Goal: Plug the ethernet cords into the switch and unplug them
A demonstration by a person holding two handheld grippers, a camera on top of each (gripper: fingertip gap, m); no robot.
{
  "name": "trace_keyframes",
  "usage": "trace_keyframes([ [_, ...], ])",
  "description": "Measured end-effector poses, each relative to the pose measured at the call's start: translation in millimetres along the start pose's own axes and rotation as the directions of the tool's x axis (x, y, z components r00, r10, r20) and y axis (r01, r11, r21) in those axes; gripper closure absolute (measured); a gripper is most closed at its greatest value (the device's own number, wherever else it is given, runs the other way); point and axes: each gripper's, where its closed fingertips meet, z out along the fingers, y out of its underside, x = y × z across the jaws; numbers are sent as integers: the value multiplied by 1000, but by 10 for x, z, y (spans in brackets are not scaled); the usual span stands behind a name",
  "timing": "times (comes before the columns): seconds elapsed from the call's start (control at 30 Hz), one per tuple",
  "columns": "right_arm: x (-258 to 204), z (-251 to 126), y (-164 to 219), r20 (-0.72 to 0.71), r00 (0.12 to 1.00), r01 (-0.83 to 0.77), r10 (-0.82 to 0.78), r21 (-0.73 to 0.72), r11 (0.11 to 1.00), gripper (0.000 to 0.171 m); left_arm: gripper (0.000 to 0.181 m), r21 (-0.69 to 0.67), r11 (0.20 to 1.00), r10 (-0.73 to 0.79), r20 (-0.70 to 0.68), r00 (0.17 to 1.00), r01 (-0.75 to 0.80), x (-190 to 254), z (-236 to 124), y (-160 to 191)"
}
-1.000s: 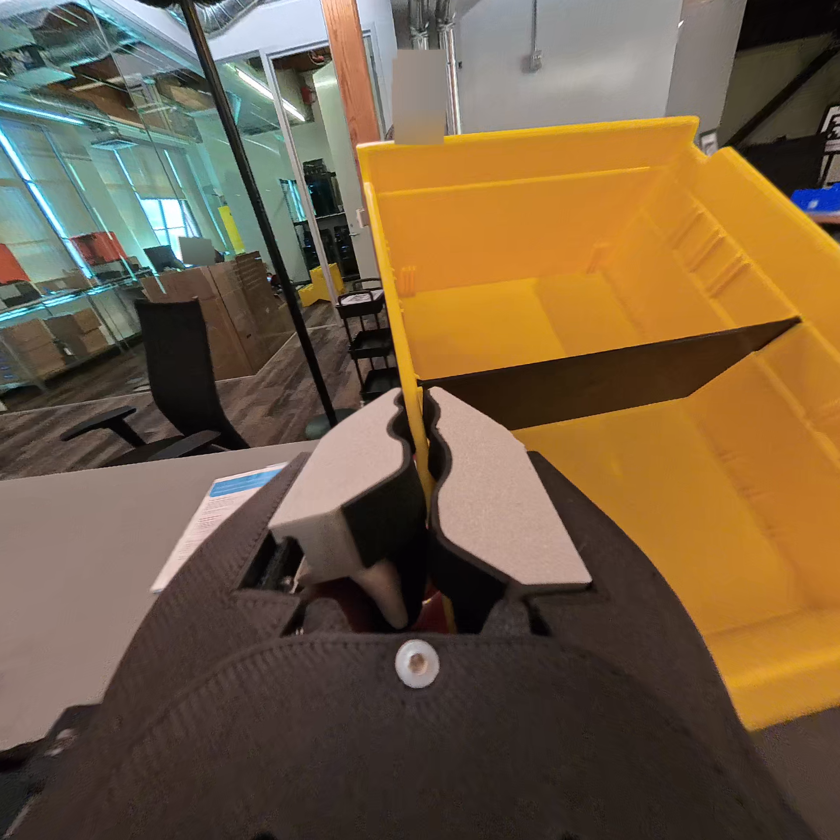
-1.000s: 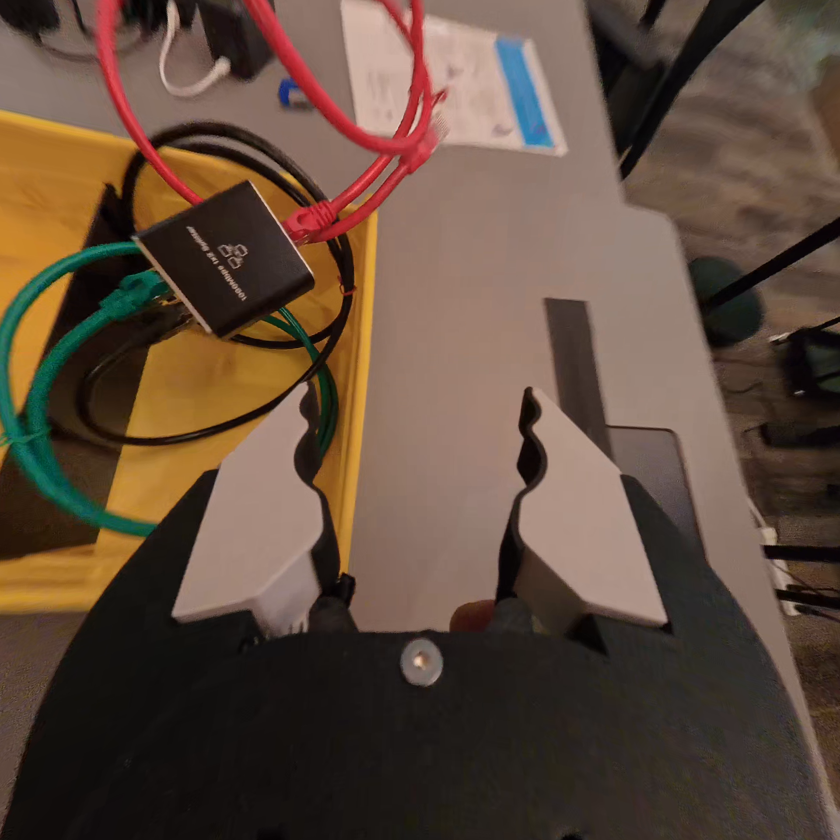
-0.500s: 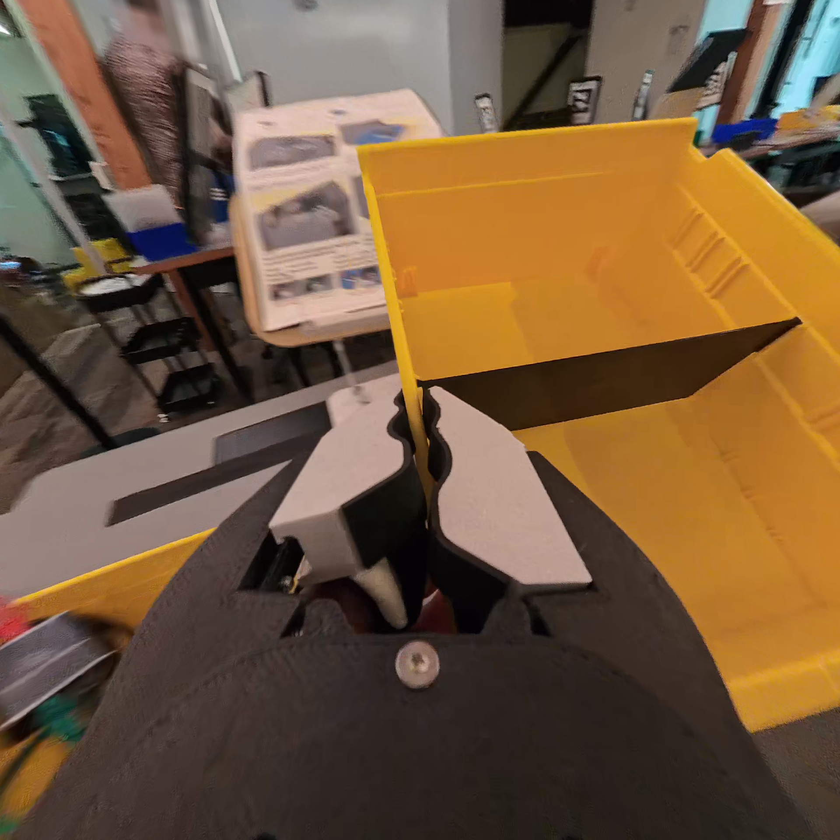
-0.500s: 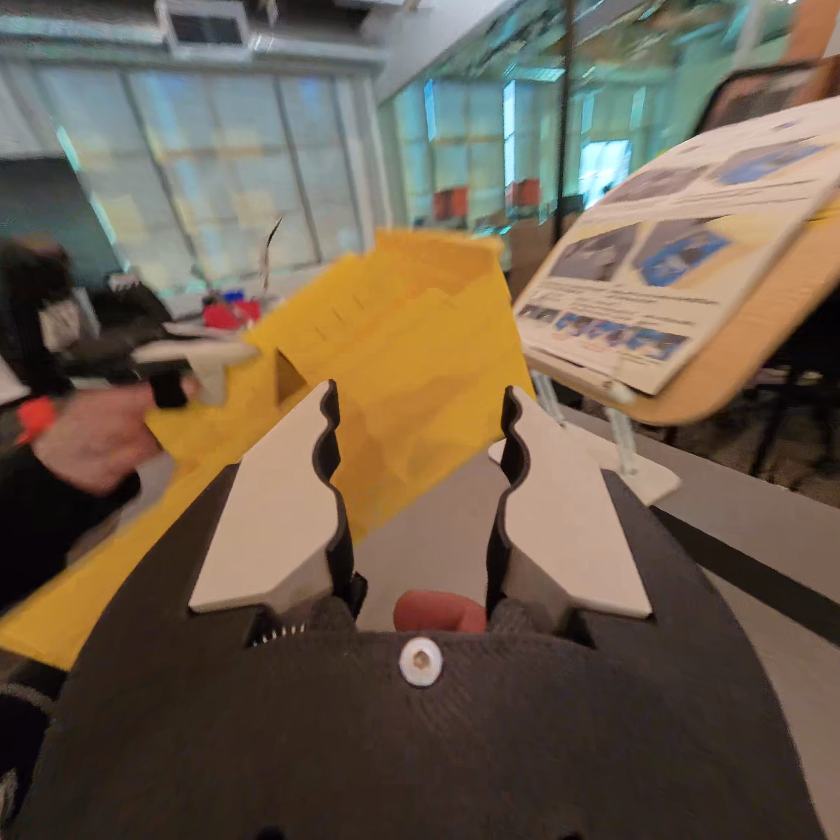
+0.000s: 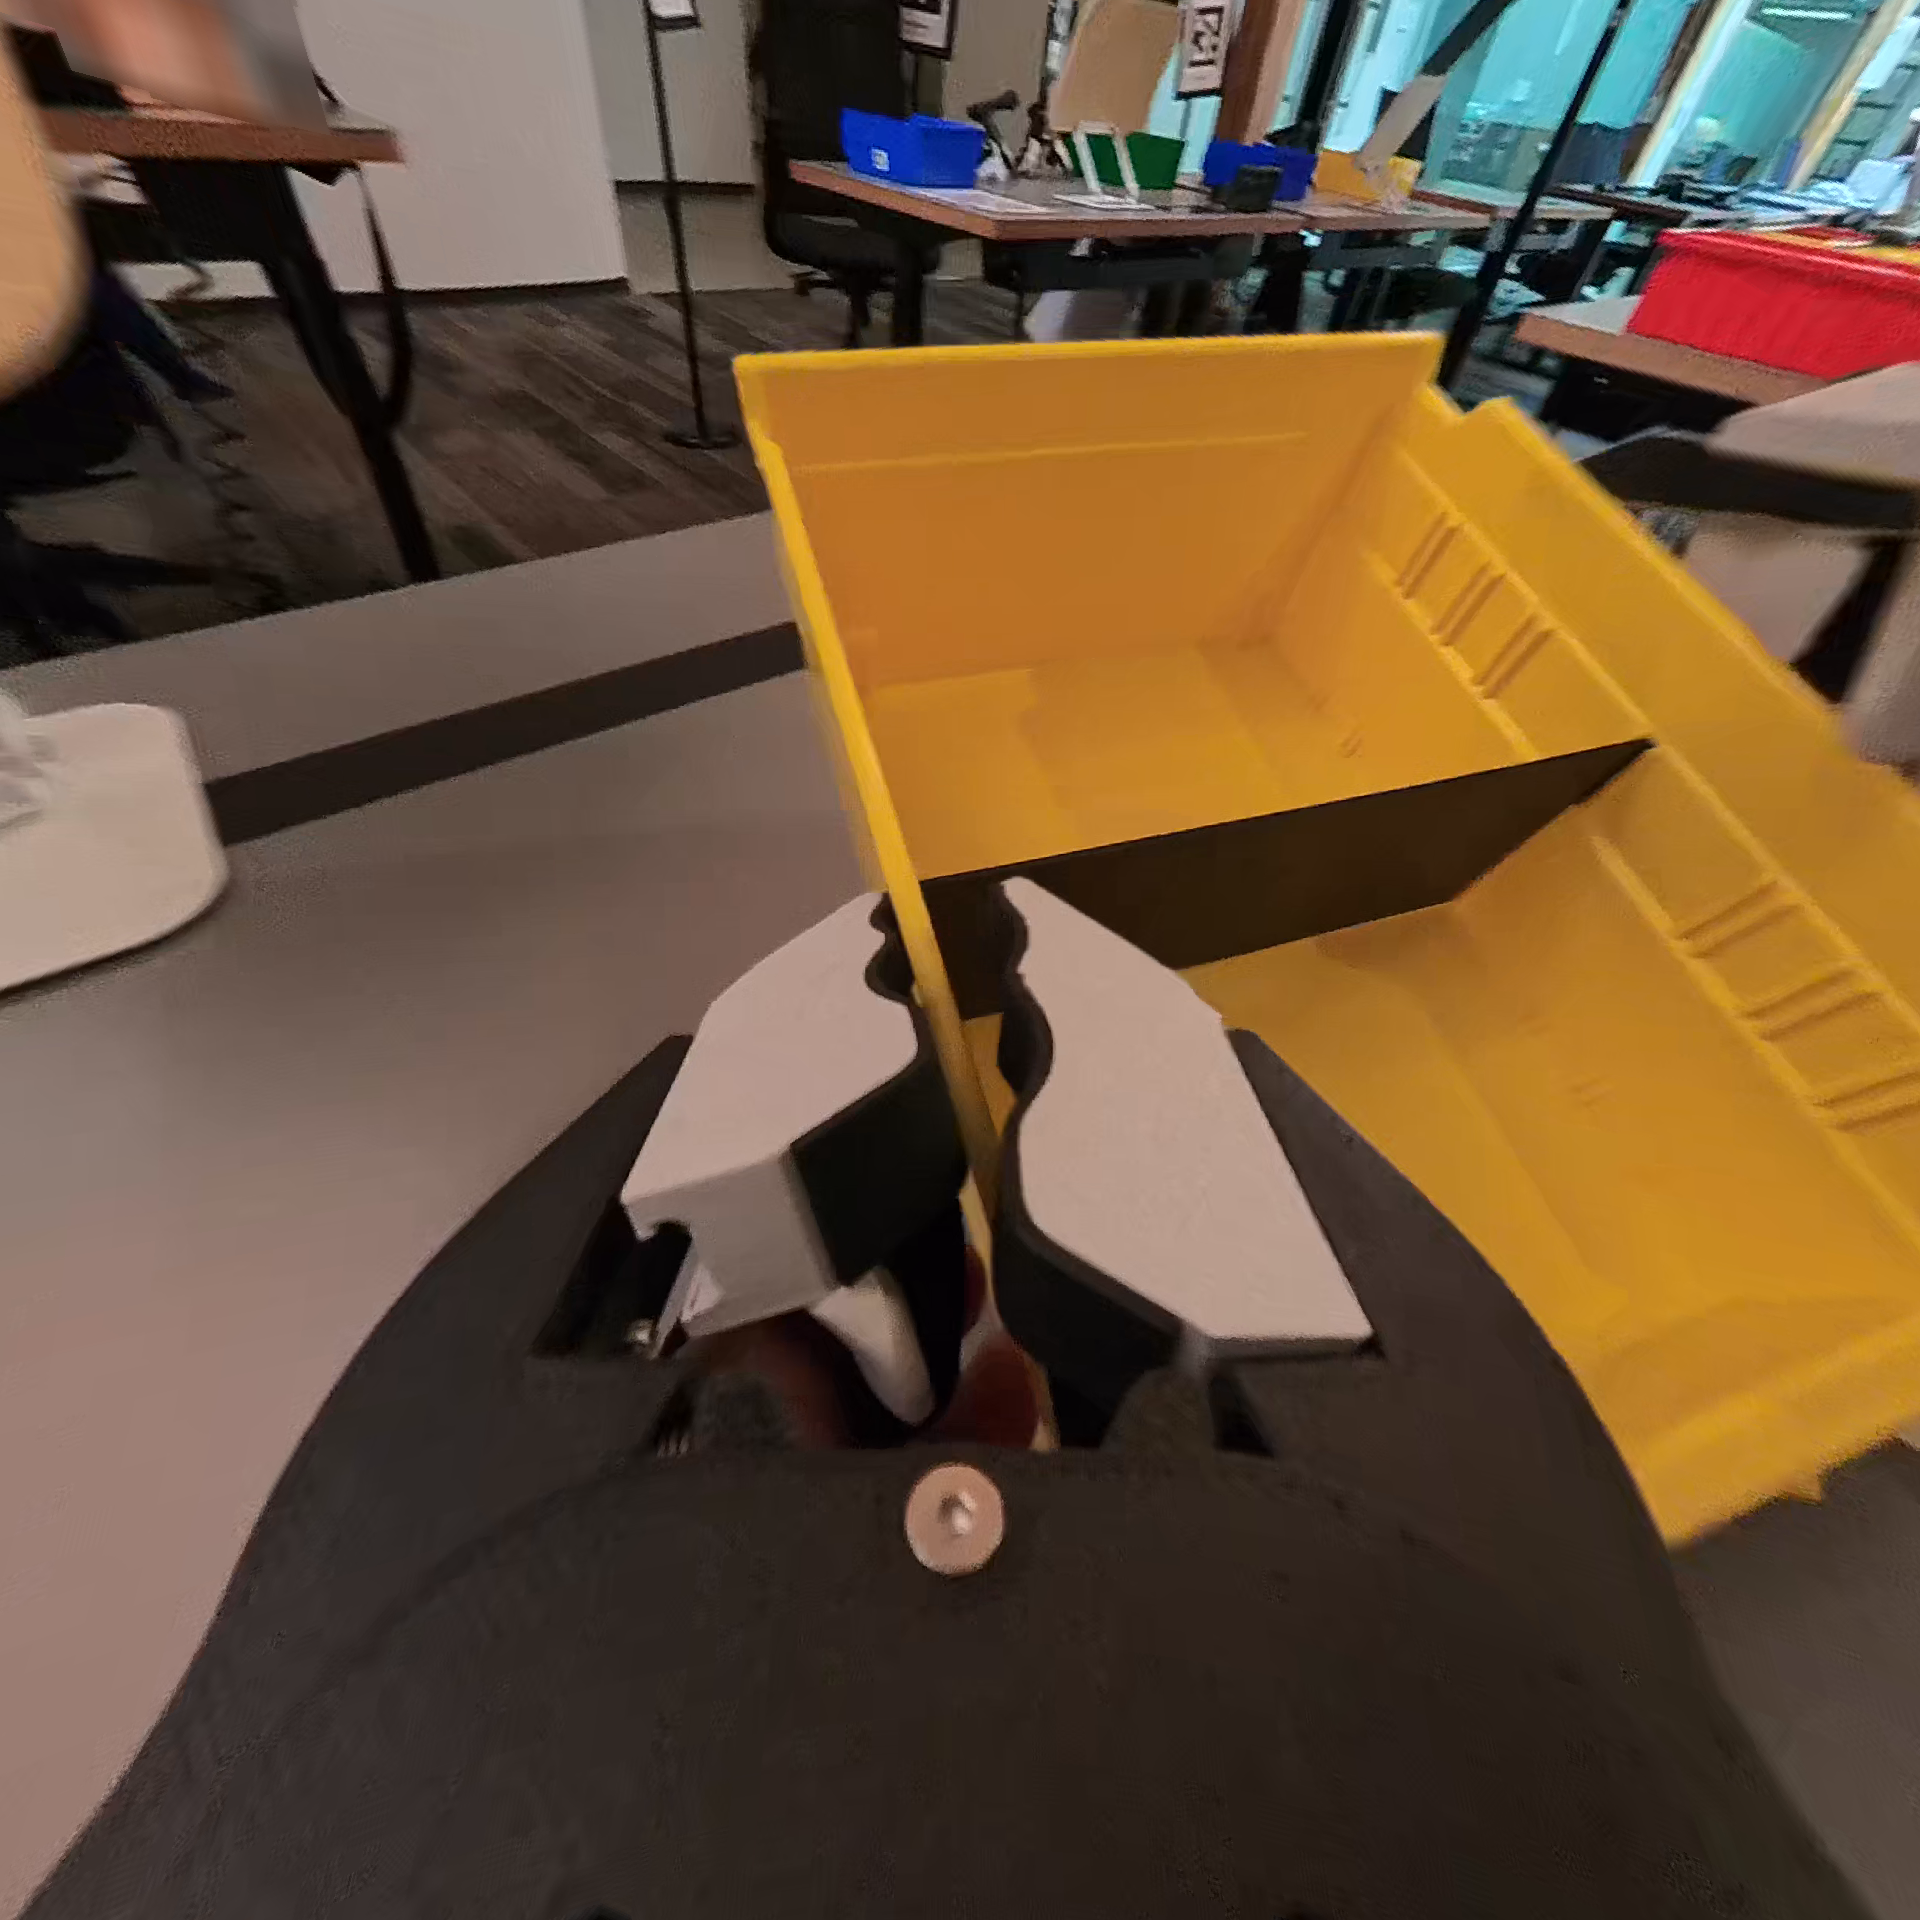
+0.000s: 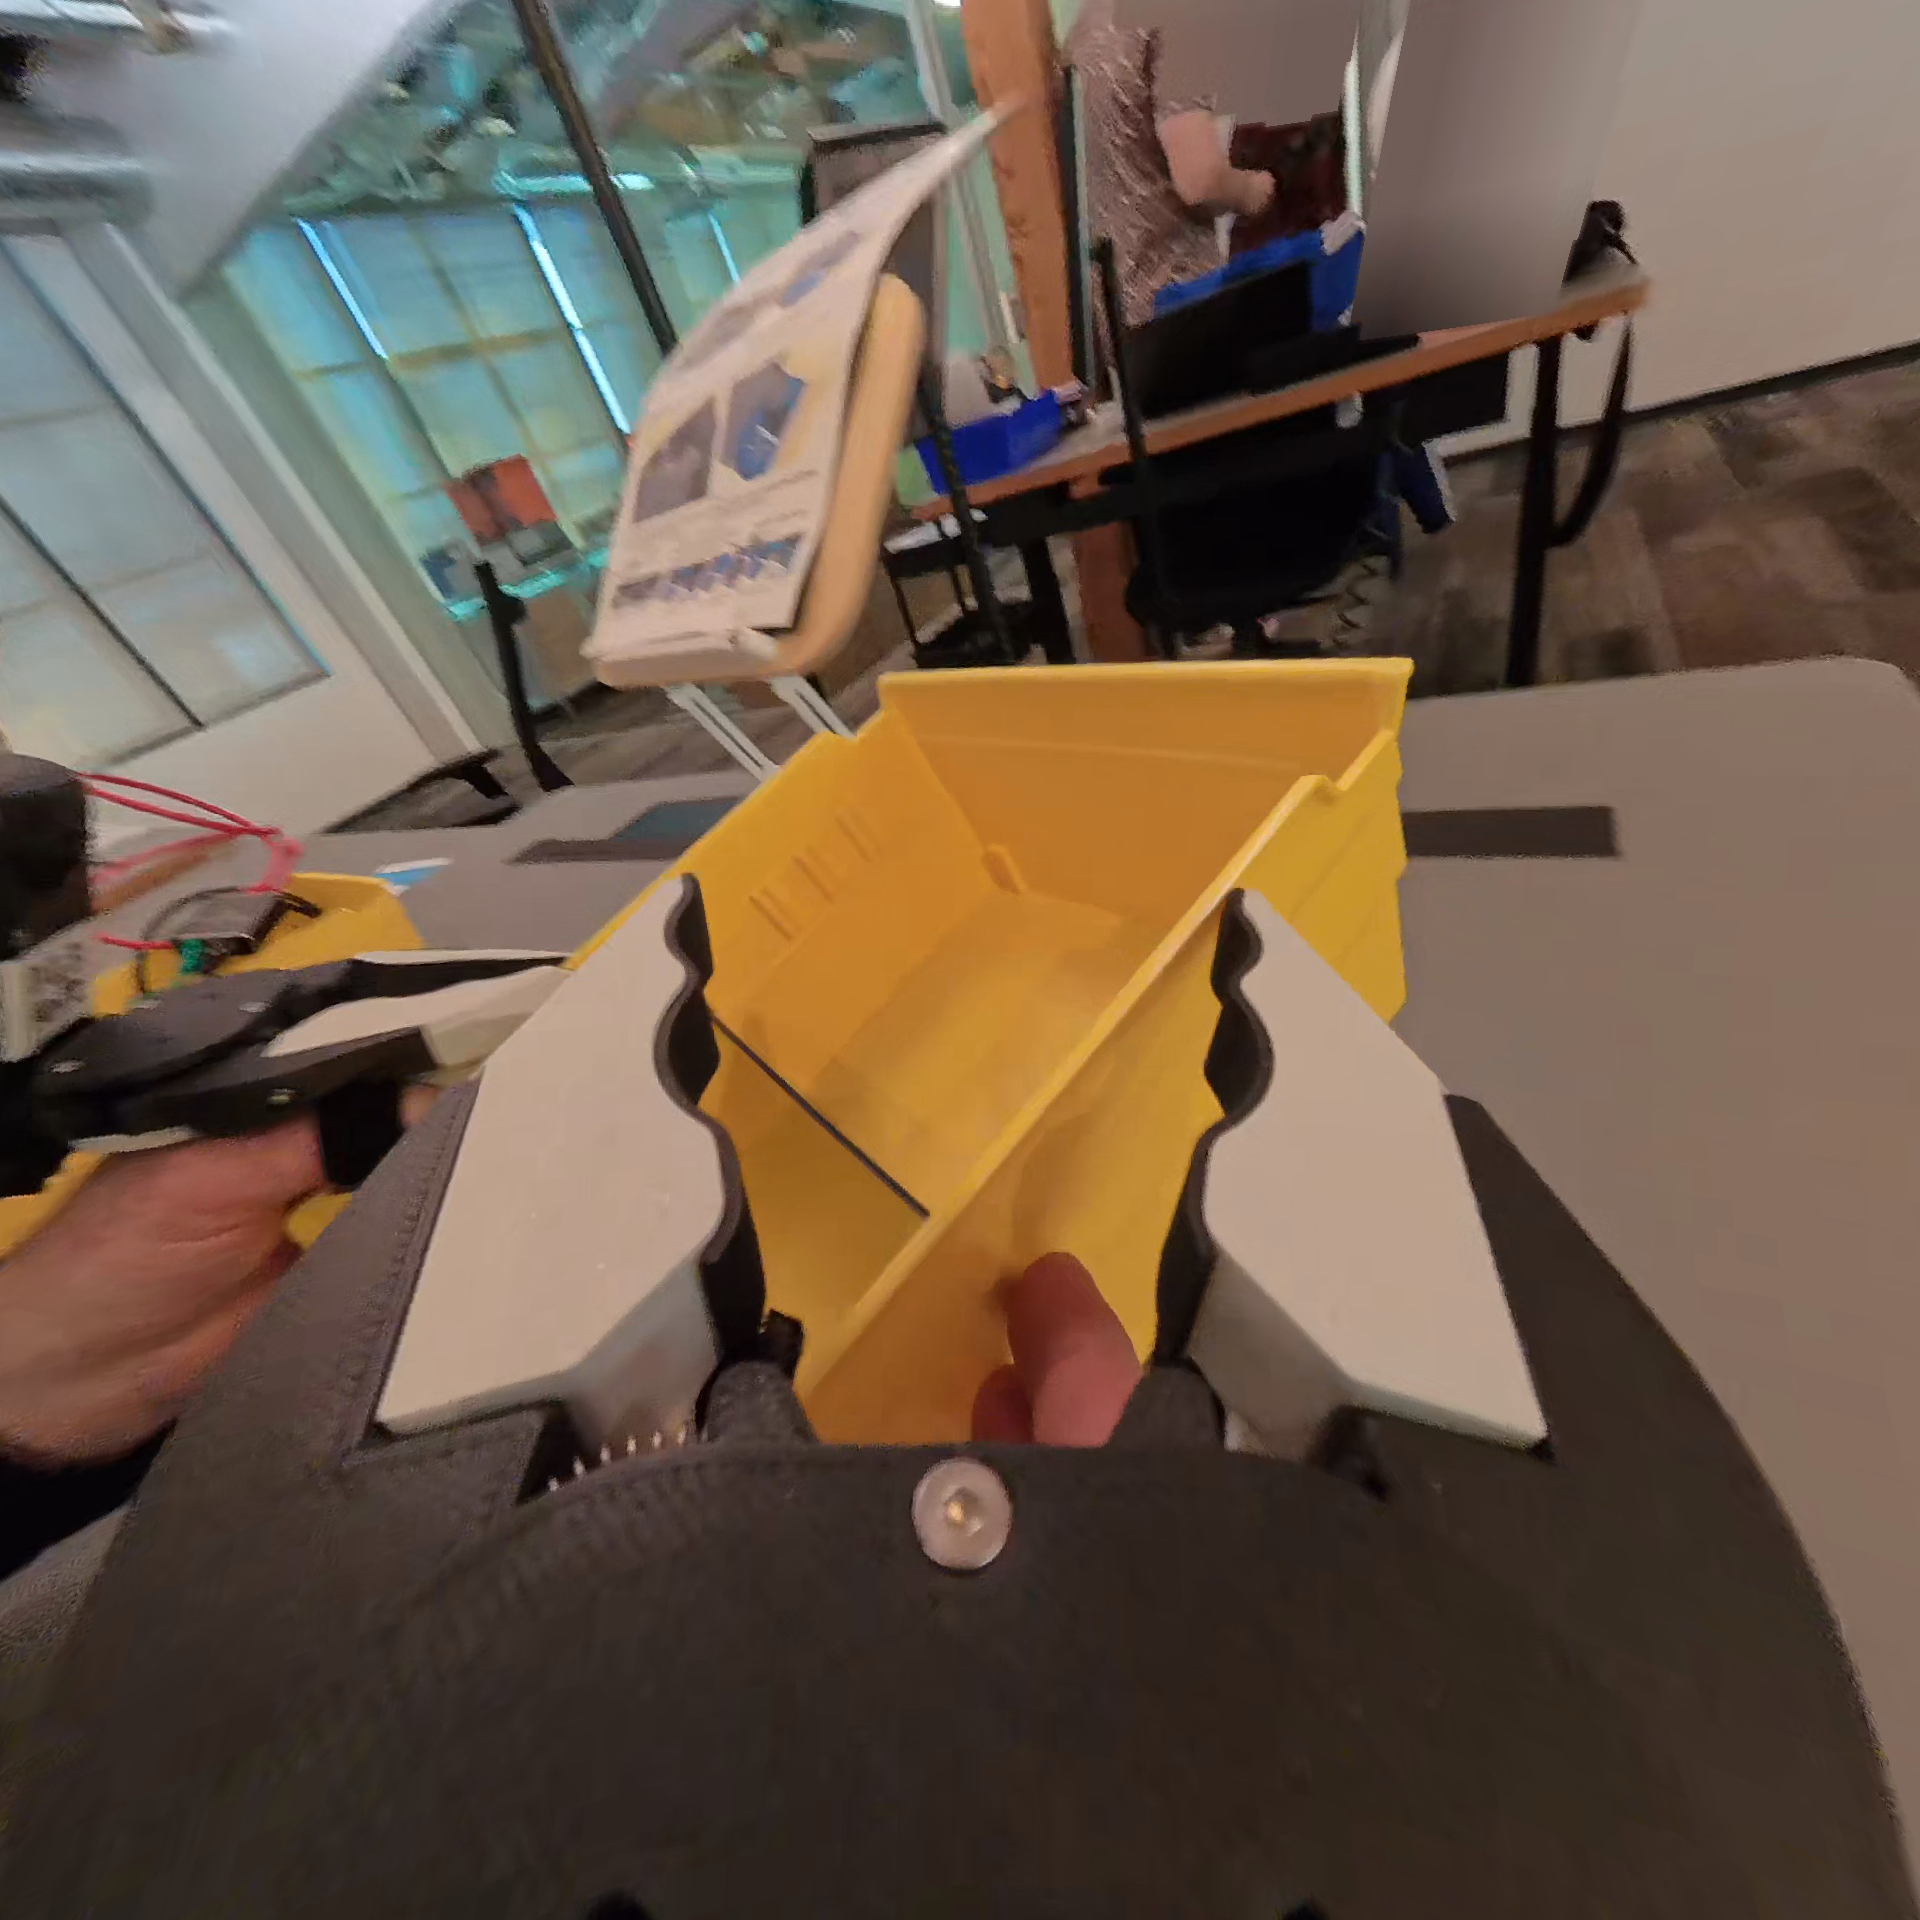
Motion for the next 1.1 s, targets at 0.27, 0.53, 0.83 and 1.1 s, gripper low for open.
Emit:
trace_keyframes([
  [0.27, 768, -163, 292, -123, 989, 64, -87, -176, 982, 73, 143, -90, 992, -105, -131, 986, 94, 767, 316, 217],
  [0.53, 1015, -85, 404, -82, 990, 84, -110, -271, 959, 93, 108, -147, 959, -278, -306, 911, 243, 1071, 299, 275],
  [0.83, 1066, -56, 388, -50, 984, 149, -173, -316, 937, 92, 101, -114, 926, -369, -468, 803, 359, 1005, -100, 123],
  [1.1, 688, -351, -363, -166, 786, 539, -595, -286, 792, 101, 135, 93, 991, 108, -88, 990, -99, -356, -1582, -278],
])
